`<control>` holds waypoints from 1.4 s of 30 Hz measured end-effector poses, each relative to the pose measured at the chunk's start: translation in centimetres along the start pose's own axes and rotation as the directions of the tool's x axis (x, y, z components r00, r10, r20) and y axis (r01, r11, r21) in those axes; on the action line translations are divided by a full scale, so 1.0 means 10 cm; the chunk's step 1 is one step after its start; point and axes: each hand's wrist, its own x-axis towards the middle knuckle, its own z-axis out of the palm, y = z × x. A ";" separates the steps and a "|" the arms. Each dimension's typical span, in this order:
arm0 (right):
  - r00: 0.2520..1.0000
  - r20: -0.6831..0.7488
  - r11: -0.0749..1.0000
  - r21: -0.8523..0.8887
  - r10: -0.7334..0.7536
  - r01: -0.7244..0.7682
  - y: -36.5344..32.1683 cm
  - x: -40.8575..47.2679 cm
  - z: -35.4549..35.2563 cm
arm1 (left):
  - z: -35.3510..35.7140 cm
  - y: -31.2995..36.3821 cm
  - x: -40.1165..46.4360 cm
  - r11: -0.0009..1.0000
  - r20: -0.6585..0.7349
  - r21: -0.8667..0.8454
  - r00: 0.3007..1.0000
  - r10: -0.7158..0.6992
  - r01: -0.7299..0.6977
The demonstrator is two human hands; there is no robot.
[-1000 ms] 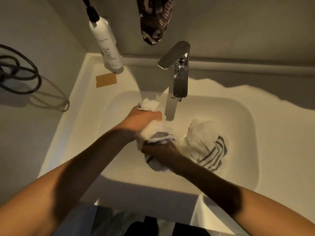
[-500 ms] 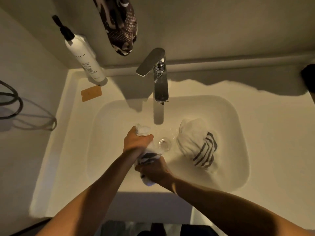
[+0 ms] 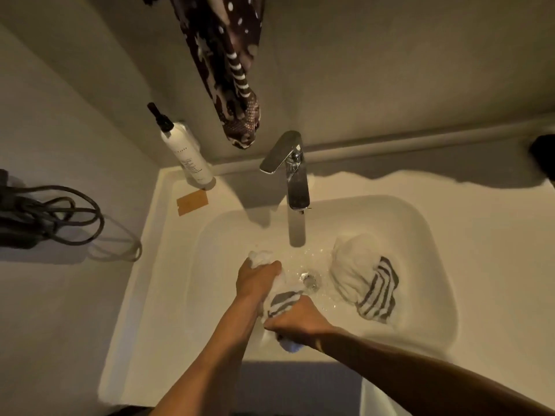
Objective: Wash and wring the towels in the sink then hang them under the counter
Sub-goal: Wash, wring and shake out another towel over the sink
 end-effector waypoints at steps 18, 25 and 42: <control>0.980 -0.126 0.979 -0.153 -0.155 0.136 -0.38 -0.54 -0.52 | -0.34 0.17 -1.16 0.844 0.309 -0.533 0.944 0.118 0.068; 0.932 0.019 0.925 -0.110 -0.363 0.362 -0.39 -0.79 -0.61 | -0.25 0.09 -1.33 0.917 -0.028 -0.350 0.981 0.194 -0.192; 0.901 -0.366 0.959 0.070 -0.232 0.275 -0.44 -1.46 -1.42 | -0.90 1.28 -2.49 0.479 -0.315 0.135 0.421 0.851 -0.867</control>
